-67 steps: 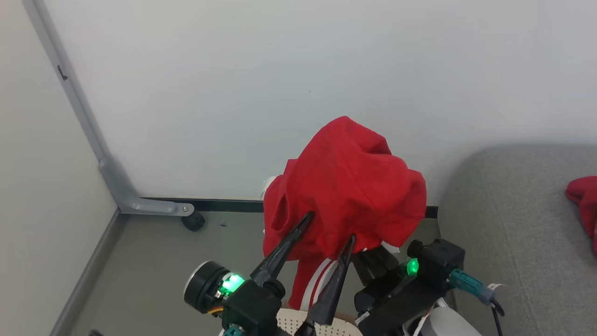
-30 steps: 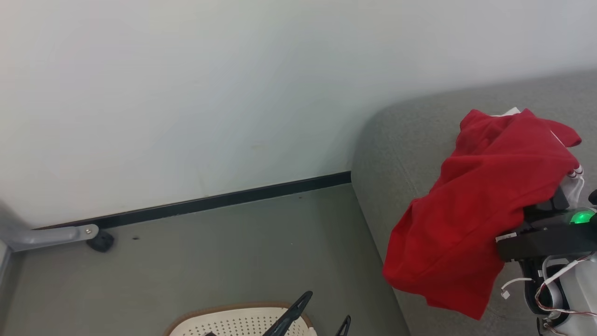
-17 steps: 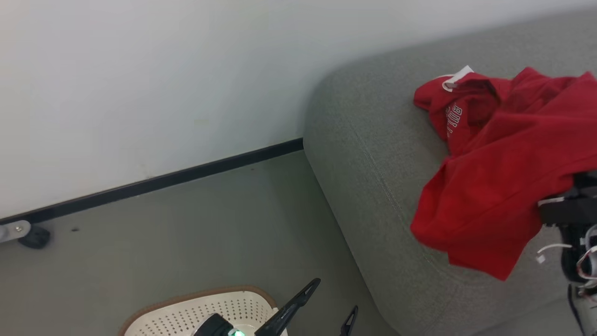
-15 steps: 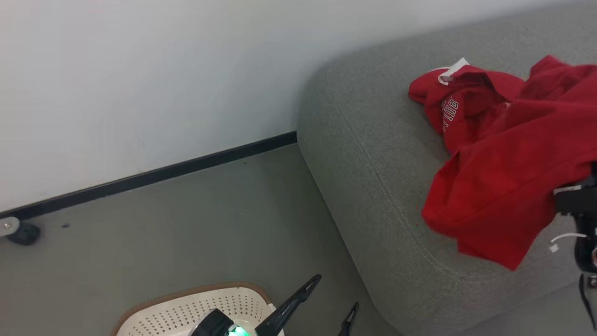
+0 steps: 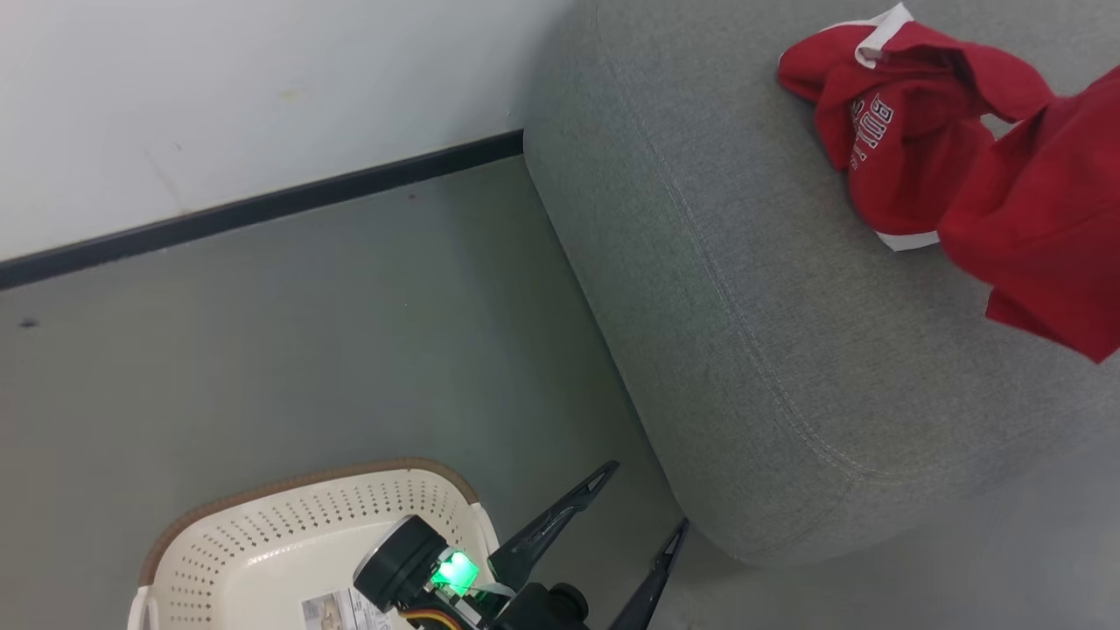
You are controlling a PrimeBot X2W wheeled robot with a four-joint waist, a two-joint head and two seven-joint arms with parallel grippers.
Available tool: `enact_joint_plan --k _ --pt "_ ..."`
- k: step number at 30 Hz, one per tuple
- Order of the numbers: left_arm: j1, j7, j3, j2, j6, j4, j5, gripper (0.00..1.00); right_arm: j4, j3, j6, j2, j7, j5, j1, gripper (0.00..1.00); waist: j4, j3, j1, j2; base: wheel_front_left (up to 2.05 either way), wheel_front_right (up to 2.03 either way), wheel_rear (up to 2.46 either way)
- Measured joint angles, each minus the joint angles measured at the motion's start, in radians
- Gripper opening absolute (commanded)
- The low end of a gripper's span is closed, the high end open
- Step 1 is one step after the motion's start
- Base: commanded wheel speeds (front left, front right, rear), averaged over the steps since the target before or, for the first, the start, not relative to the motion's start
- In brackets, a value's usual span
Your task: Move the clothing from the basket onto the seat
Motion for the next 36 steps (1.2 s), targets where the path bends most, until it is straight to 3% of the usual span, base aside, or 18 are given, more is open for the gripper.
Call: enact_joint_plan --k 21,36 --pt "-0.144 0.042 -0.012 -0.004 -0.034 -0.029 0.065 1.0 0.211 -0.101 0.046 -0.165 -0.007 -0.008 -0.309 0.0 0.078 0.237 -0.0001 0.0001 0.0 0.0 0.0" --pt "-0.225 0.041 -0.023 -0.025 -0.052 -0.024 0.1 1.0 0.448 -0.077 0.071 -0.168 -0.007 -0.03 -0.372 0.0 0.161 0.385 -0.0001 0.0 0.0 0.0 0.0"
